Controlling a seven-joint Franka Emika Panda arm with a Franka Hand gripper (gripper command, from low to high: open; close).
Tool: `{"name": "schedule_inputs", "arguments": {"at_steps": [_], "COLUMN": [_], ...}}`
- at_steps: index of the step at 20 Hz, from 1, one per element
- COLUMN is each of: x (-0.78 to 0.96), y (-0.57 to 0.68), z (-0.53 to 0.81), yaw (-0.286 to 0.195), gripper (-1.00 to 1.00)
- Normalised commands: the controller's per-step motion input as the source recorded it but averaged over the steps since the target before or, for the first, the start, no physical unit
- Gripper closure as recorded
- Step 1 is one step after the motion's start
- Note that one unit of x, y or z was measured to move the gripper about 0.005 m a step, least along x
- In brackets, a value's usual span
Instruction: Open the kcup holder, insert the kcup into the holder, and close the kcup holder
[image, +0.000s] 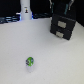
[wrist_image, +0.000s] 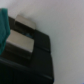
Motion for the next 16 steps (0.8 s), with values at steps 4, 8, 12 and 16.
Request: {"name": "schedule_inputs", "arguments": {"at_steps": [4,8,12,16], "x": [-0.16,-0.11,-0.09,-0.08], "y": [0.63,0.58,0.53,0.46], "z": [-0.18,-0.21,-0.26,-0.3], "yaw": [-0.168,-0.162,-0.151,-0.139], "gripper": [-1.0,-1.0,-1.0,-1.0]}}
